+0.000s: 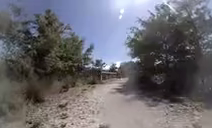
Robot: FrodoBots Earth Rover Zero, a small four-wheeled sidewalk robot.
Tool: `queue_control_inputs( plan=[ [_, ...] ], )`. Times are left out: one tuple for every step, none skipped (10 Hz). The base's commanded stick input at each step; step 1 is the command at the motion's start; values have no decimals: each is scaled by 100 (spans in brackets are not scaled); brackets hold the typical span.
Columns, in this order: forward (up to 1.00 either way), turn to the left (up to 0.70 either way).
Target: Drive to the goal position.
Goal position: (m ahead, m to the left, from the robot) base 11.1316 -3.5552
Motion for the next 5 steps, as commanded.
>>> queue_control_inputs(
  plan=[
    [45,0],
    [45,0],
    [45,0],
    [45,0],
    [45,0]
  ],
)
